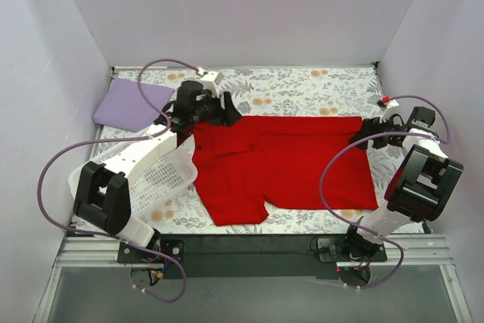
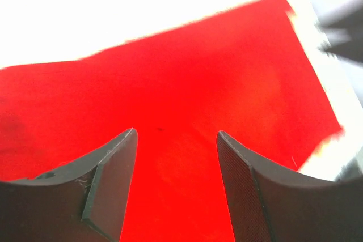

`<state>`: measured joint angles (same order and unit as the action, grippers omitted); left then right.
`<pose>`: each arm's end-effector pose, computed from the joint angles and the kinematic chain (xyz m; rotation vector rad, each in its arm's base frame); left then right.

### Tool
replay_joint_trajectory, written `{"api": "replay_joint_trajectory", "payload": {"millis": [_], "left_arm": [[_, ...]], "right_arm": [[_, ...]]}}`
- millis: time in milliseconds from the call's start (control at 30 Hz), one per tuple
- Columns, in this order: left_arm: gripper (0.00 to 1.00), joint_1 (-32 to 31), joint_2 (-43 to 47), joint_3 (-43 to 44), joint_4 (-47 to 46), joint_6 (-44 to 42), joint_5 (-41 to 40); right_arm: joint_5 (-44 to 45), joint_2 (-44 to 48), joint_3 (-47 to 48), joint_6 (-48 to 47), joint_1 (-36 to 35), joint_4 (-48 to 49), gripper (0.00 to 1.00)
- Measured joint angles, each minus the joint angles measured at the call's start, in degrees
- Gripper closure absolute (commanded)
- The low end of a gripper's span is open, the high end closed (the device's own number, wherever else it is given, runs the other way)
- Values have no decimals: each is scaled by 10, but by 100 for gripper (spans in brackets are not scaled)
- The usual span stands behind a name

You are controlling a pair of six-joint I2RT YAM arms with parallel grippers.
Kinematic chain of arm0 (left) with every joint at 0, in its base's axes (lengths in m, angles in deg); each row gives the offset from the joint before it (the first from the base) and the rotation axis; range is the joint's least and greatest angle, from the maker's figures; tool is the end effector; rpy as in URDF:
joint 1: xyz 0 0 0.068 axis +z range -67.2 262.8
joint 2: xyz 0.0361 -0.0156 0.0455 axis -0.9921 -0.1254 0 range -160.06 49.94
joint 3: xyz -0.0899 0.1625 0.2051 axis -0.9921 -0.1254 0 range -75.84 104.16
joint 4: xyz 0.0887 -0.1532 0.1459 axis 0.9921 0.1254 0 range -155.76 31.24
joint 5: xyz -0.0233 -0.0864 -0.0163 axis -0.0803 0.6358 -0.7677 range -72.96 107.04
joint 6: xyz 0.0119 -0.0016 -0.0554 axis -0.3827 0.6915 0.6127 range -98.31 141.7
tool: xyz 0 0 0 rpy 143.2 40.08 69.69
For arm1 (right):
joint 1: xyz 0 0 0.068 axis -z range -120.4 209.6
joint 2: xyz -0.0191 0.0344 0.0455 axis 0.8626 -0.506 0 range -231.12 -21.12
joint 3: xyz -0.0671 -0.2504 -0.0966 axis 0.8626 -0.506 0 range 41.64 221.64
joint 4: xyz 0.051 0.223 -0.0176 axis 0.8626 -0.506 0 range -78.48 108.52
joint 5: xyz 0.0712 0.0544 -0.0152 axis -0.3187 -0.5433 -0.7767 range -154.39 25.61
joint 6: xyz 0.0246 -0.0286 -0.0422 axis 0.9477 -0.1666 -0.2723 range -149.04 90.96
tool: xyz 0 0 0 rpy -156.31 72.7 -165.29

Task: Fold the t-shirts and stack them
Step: Fold the tshirt

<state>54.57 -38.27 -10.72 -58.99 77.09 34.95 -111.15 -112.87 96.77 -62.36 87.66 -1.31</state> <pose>0.2811 -0.1648 0.2984 -0.3351 2.2782 -1.1545 0.2683 -0.1103 0.2196 -0.3876 2.1855 0.4798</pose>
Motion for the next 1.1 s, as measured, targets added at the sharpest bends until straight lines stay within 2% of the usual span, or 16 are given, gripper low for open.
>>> {"api": "replay_joint_trajectory", "payload": {"millis": [133,267,467,700,833,933,1033,1100], "left_arm": [[43,82,12,-30,-12,38,-32],[46,143,-52,-27,-7,83,-56],[49,159,-194,64,9,125,-80],[51,165,-257,121,15,141,-80],[52,169,-270,137,16,145,-76],[52,169,-274,138,16,146,-75],[52,169,-277,138,18,149,-75],[53,169,-278,139,19,151,-75]], "right_arm": [[25,-53,78,48,-2,-1,18],[54,-122,145,92,-11,2,19],[99,-218,239,156,-23,1,20],[133,-279,296,193,-32,1,22],[138,-303,314,205,-40,3,29],[139,-305,317,209,-47,2,39],[137,-306,312,209,-54,3,51],[137,-306,308,209,-57,3,62]]}}
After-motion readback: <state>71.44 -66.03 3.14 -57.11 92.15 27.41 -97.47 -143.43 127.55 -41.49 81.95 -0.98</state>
